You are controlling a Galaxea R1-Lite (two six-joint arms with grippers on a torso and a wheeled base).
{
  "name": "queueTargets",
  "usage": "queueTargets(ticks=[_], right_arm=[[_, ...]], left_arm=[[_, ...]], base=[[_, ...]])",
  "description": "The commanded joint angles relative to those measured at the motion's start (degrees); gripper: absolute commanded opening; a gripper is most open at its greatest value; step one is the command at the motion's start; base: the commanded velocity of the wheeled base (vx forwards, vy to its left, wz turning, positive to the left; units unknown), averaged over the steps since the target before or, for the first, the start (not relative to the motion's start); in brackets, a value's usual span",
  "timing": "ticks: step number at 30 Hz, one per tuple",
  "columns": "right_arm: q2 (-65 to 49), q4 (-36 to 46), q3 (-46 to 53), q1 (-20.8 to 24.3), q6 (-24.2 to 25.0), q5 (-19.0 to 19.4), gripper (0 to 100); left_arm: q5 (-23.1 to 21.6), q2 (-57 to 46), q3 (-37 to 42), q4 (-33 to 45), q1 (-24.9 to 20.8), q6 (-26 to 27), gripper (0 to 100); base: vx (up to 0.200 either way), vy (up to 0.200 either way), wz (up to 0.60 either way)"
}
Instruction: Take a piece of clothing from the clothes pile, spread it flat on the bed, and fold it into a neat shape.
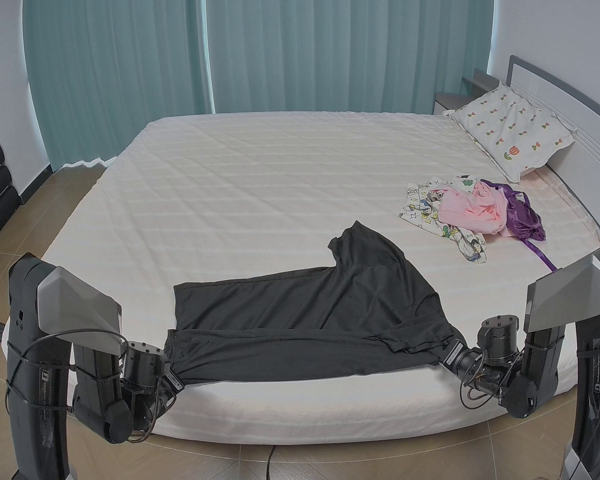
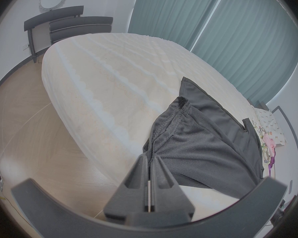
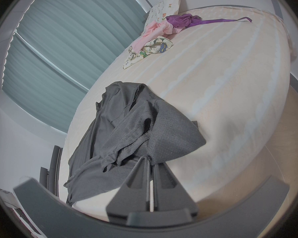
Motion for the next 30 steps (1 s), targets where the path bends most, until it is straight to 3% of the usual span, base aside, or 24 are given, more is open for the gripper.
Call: queueTargets(ticks=[1, 5, 11, 17, 18, 19, 20, 30], right_arm=[[-2.46, -0.06, 2.46, 1.48, -0.13, -0.2, 0], [-2.81, 0.56, 2.55, 0.78, -0.39, -0.28, 0], [-2.11, 0.91, 3.08, -0.54, -2.06, -0.28, 0], [-1.23, 1.09, 3.69, -0.19, -3.12, -0.2, 0], [-0.96, 1.09, 3.6, -0.19, -3.38, -0.2, 0], [-0.96, 1.09, 3.6, -0.19, -3.38, -0.2, 0], [-0.52, 1.09, 3.34, -0.27, -3.38, -0.11, 100], [-3.42, -1.73, 3.17, -4.4, -3.47, 0.42, 100]], left_arm=[[-0.05, -0.47, 1.01, -0.06, 0.34, 0.24, 0], [-0.22, -1.18, 1.63, -0.06, 0.61, 0.24, 0], [-4.97, -4.17, 5.58, 0.02, 0.25, 0.24, 0], [-5.5, -3.9, 6.11, 0.02, 0.25, 1.12, 0], [-5.59, -3.81, 6.37, 0.02, 0.17, 1.73, 100], [-5.59, -3.81, 6.37, 0.02, 0.17, 1.73, 100], [-5.67, -3.81, 6.55, 0.11, 0.17, 1.82, 100], [-6.03, -5.13, 6.81, -0.15, 0.61, 3.67, 100]], base=[[0.0, 0.0, 0.0], [0.0, 0.0, 0.0], [0.0, 0.0, 0.0], [0.0, 0.0, 0.0], [0.0, 0.0, 0.0], [0.0, 0.0, 0.0], [0.0, 0.0, 0.0], [0.0, 0.0, 0.0]])
